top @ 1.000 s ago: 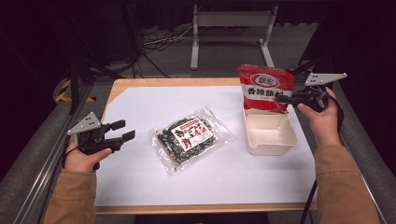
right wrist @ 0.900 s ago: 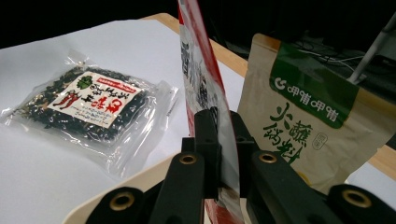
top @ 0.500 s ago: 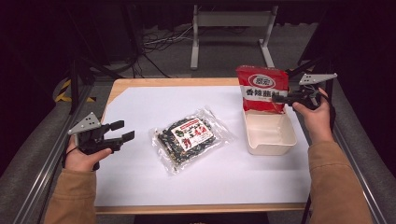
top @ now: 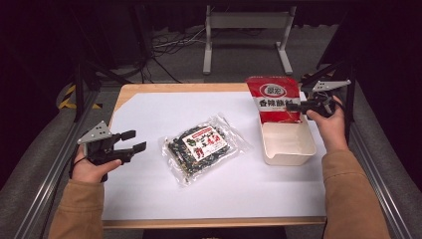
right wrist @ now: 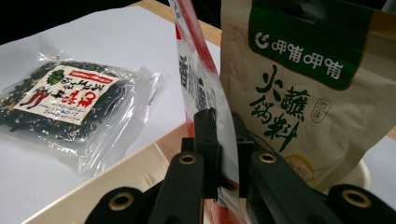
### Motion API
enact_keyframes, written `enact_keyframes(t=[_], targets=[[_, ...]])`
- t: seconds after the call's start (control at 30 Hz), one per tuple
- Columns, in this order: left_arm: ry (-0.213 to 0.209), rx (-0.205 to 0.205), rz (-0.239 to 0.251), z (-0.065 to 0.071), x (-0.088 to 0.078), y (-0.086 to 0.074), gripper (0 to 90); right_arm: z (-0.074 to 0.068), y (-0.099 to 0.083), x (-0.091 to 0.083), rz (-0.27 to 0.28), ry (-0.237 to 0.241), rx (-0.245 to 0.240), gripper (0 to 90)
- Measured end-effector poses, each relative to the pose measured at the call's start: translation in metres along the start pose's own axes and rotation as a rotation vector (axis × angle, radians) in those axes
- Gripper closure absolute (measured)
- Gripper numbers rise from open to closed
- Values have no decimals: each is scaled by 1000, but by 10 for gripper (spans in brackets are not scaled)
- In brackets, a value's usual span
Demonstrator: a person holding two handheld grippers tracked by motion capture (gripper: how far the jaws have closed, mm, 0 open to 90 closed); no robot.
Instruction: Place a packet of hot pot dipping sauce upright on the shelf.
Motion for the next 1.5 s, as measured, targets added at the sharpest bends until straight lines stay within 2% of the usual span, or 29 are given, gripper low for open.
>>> enact_keyframes(t=[0.07, 0.33, 0.5, 0.6, 0.63, 0.67, 0.7, 0.83, 0.97, 1.1, 1.17, 1.23, 1.3, 1.37, 1.43, 1.5], targets=[[-1, 1, -2, 0, 0, 0, 363, 1, 0, 1, -2, -3, -2, 864], [-10, -18, -4, -2, 3, -4, 363, 9, -10, 5, -22, -87, 11, 862], [-18, -7, -15, -1, 7, -3, 344, 9, -19, 4, -62, -140, 34, 861], [-31, -6, -7, 1, 9, -3, 357, 9, -22, 4, -75, -156, 42, 860], [-33, 6, -3, 1, 10, -2, 358, 8, -22, 4, -76, -158, 49, 860], [-39, -2, -5, 1, 11, -2, 356, 8, -23, 4, -77, -162, 50, 861], [-35, 8, -6, 1, 12, -2, 348, 8, -23, 4, -77, -167, 57, 861], [-34, 6, -17, 3, 17, -3, 313, 9, -27, 5, -99, -189, 79, 862], [-29, 14, -1, 3, 21, -4, 279, 10, -31, 5, -128, -201, 88, 862], [-26, 0, 0, 4, 23, -4, 240, 9, -32, 7, -152, -219, 82, 859], [-7, -19, -4, 3, 25, -5, 211, 9, -32, 7, -153, -221, 84, 858], [9, -37, -4, 1, 27, -5, 143, 9, -32, 7, -152, -222, 91, 849], [8, -49, -9, 1, 28, -6, 99, 8, -32, 6, -155, -225, 94, 836], [15, -57, -17, 1, 29, -6, 86, 8, -33, 6, -155, -242, 97, 770], [19, -47, -19, 0, 32, -5, 66, 8, -33, 5, -143, -257, 93, 716], [5, -60, -33, 2, 35, -5, 59, 7, -33, 2, -126, -260, 96, 651]])
Point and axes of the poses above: each handheld gripper's, and its own axes: x roughly forward along the jaws, y roughly out of its top, z roughly to its right, the point moved 5 cm from there along x, roughly forward along the jaws, and after that the axes turned 11 degrees about y, right-handed, at the moved point
